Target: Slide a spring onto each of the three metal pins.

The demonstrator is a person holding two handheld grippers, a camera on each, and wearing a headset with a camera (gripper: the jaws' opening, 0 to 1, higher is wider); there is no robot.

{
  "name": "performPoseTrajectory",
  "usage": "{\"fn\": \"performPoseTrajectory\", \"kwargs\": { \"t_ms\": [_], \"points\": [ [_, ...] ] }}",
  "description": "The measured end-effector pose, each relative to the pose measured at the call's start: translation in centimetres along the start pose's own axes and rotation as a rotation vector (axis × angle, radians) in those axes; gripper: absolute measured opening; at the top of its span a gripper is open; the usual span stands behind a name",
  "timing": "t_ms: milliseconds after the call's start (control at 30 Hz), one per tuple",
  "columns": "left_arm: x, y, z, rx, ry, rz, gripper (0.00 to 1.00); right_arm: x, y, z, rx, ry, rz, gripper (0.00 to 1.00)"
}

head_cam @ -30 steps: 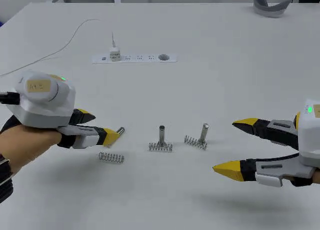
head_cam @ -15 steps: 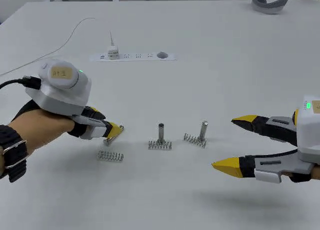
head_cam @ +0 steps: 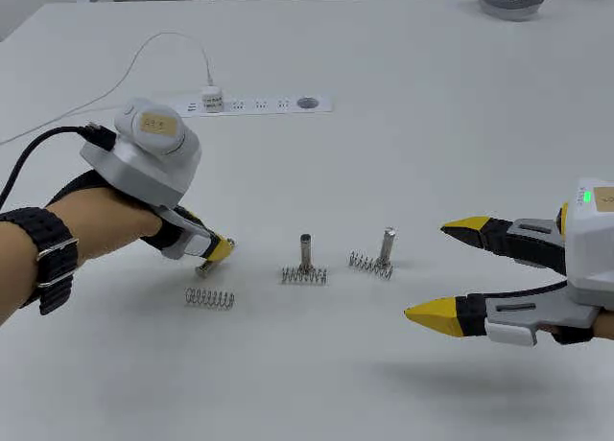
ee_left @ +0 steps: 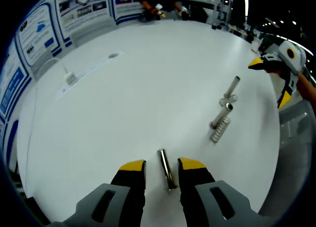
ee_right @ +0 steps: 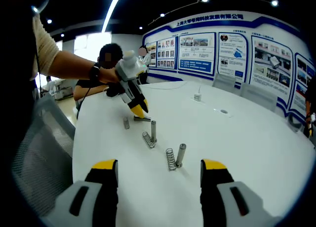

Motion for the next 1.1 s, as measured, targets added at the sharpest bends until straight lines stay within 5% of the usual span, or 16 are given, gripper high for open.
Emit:
{"fn": "performPoseTrajectory", "kwargs": {
  "t_ms": [200, 733, 1100],
  "points": [
    [0.4, -0.1, -0.3, -0.009, 0.025, 0.026, 0.25, -0.1, 0.0, 0.0, 0.002, 0.001, -0.002, 0.69],
    [0.6, -0.2, -1.4, -0.001, 0.186, 0.014, 0.2, -0.1, 0.0, 0.1, 0.001, -0.004, -0.006, 0.68],
    [0.5, 0.0, -1.7, 0.007, 0.242, 0.041, 0.16, -0.2, 0.0, 0.1, 0.004, 0.002, -0.006, 0.68]
  ]
}}
Point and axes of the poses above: the centre of the closed fingertips' face, and the gripper's own axes: z roughly backward along the fingers, y roughly to its left, x roughly out of its top, the point moved 4 cm from there along z, roughly backward along the fingers, and after that the axes turned 8 degrees about x, right-handed, at the moved point
